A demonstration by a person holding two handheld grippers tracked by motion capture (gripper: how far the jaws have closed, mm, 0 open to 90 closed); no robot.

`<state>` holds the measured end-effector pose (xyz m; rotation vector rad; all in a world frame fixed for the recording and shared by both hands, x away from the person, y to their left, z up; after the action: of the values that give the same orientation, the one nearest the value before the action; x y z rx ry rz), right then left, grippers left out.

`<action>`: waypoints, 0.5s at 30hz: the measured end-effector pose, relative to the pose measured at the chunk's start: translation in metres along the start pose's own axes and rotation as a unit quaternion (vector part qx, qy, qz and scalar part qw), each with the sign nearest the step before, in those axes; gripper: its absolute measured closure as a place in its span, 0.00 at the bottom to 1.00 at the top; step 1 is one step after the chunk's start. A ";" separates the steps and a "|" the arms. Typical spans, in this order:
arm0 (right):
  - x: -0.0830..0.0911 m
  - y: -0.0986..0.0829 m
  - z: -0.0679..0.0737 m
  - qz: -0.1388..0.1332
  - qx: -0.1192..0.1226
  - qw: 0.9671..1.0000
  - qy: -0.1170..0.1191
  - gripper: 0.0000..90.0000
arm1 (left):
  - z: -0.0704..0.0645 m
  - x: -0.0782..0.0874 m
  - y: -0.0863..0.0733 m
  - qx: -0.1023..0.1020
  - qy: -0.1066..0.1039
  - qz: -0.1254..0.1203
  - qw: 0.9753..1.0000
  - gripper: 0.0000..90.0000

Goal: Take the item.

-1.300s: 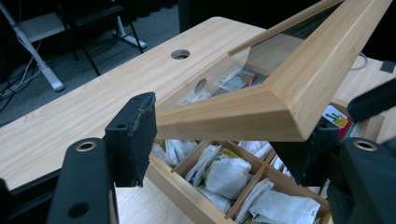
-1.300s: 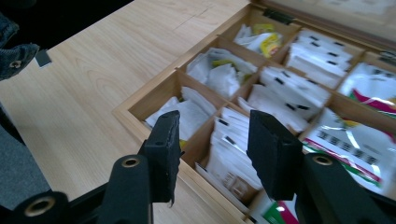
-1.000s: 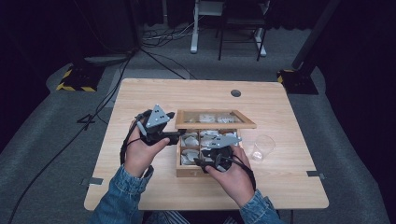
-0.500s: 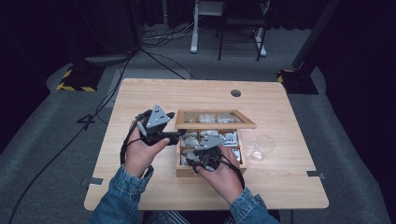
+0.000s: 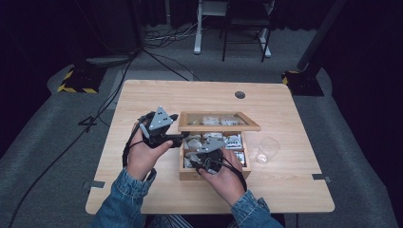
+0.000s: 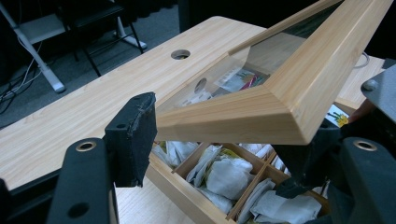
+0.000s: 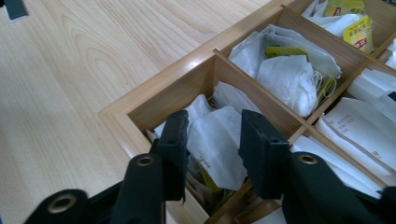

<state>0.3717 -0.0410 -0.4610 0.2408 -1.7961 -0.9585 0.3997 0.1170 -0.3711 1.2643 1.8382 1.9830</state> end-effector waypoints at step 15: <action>0.009 0.003 -0.002 0.000 0.026 1.000 -0.017 0.98 | 0.000 0.000 0.000 0.001 0.000 0.000 1.000 0.38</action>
<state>0.3705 -0.0449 -0.4526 0.2581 -1.8543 -0.9213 0.3998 0.1170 -0.3714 1.2655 1.8394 1.9818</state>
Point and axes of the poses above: each handheld gripper's, and its own axes: x roughly backward along the jaws, y roughly out of its top, z roughly to its left, the point moved 4 cm from there along -x, roughly forward along the jaws, and after that the axes turned 11 degrees about x, right-handed, at the moved point
